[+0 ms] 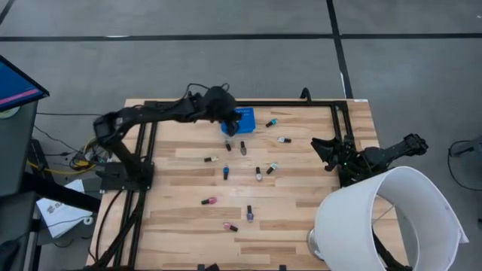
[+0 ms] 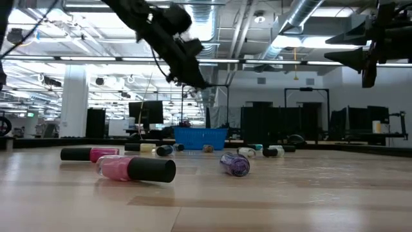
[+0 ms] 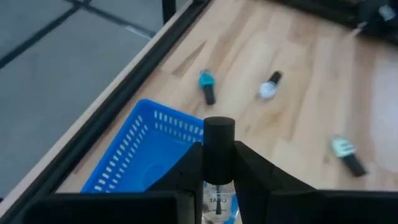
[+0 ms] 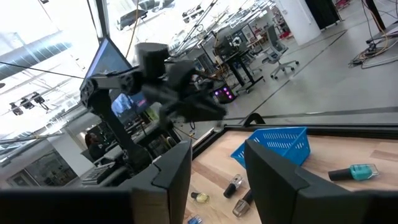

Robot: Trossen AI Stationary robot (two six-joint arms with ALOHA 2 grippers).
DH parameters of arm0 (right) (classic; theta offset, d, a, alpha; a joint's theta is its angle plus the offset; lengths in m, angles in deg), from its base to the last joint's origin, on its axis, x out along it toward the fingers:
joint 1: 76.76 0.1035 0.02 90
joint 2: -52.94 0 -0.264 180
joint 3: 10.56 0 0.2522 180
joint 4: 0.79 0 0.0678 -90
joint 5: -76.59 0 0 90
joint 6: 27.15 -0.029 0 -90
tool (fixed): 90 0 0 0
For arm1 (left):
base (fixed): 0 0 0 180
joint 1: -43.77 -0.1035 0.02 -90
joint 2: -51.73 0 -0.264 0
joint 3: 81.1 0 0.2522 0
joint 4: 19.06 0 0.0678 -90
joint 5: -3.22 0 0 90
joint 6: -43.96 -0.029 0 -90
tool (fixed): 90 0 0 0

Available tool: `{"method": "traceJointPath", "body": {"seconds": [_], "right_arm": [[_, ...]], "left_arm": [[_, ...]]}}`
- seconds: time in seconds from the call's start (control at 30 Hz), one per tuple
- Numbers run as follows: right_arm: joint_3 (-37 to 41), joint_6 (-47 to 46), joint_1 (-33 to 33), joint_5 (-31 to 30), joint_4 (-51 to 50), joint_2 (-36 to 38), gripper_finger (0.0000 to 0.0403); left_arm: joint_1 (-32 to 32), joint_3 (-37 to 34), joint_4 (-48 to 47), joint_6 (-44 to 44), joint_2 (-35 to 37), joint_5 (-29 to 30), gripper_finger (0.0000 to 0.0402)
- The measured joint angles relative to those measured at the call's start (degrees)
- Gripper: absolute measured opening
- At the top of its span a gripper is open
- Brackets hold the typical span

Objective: Pick & Place Nail Polish
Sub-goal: Put the bottom transparent nail polish bottle into the blue basket

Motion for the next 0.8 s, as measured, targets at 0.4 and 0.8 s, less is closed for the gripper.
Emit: {"method": "traceJointPath", "body": {"seconds": [0.4, 0.8], "right_arm": [[0.0, 0.0, 0.0, 0.0, 0.4, 0.0, 0.0137], [0.0, -2.0, 0.0, 0.0, 0.4, 0.0, 0.0139]], "left_arm": [[-4.3, 2.5, -0.2, -2.4, -12.4, -0.6, 0.0049], [-4.3, 2.5, 0.2, -2.9, -15.0, 0.4, 0.0071]]}}
